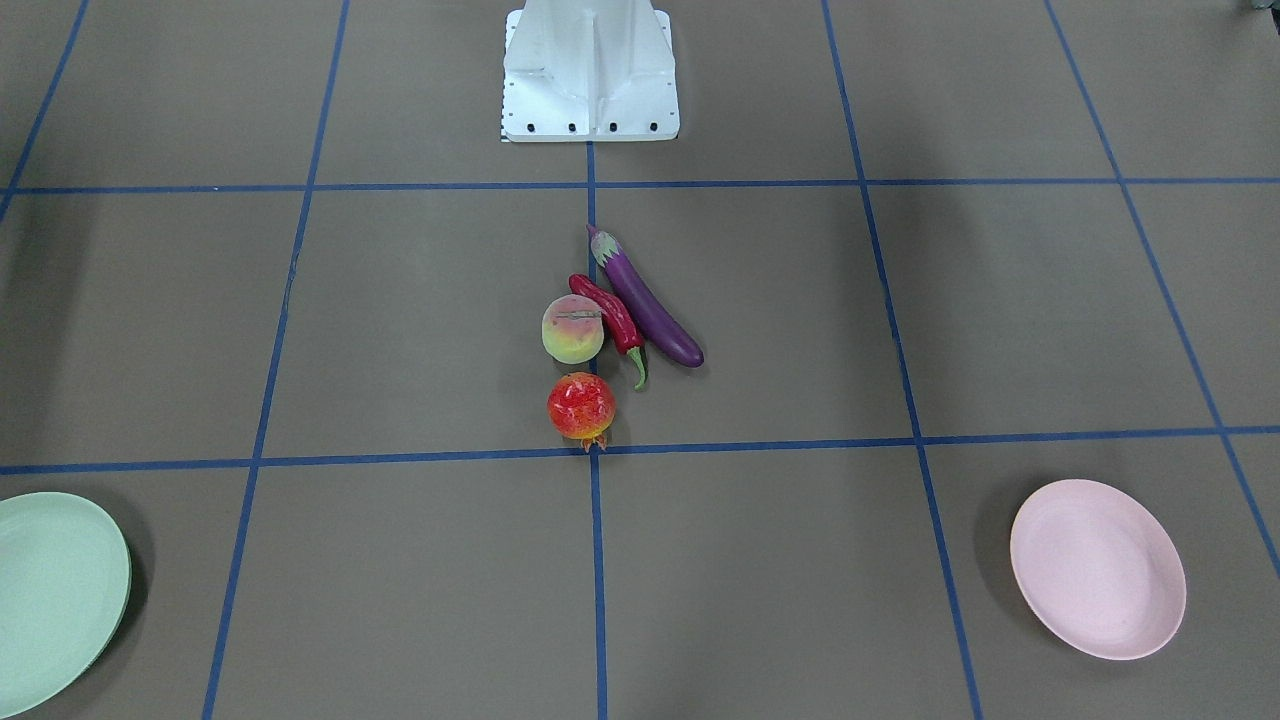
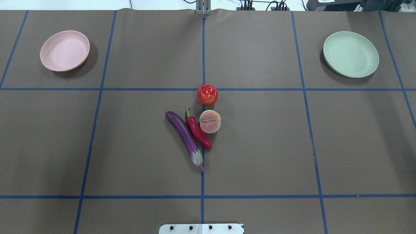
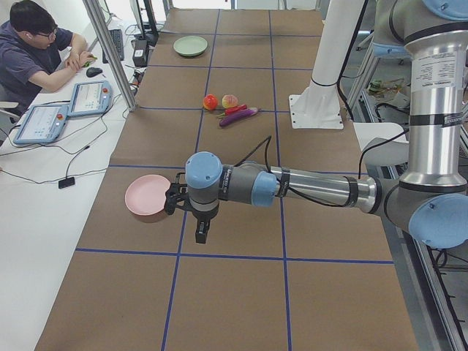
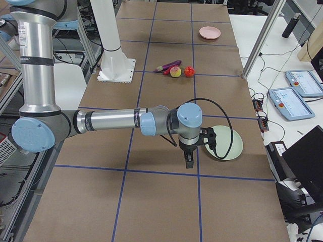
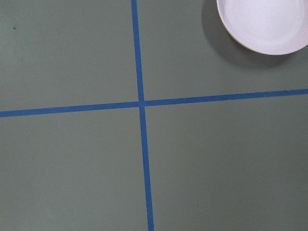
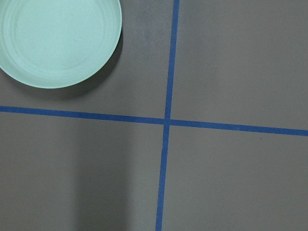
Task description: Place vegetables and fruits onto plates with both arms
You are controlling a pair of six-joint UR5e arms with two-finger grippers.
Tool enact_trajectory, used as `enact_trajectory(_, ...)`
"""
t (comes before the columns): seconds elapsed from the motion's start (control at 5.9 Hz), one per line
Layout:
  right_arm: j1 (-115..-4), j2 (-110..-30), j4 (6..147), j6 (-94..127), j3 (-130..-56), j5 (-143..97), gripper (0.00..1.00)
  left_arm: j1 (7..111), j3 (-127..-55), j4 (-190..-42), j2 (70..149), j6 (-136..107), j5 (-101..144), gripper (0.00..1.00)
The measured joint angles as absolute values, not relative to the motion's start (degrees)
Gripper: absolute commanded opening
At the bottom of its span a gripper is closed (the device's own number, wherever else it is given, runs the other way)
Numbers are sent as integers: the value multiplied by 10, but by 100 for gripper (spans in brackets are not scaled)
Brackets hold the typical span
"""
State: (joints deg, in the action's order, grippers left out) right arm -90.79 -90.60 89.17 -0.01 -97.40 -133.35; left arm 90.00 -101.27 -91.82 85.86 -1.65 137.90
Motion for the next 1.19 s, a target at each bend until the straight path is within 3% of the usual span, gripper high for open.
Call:
enact_trajectory(0.51,-907,-902,875,6,-986,-1337,100,901,-1012,-994,857,-20,1377,100)
enact_trajectory(1.19,-906,-896,857,6,-1015,-1353,100,899,-963,-1009,917,-20,1378,100)
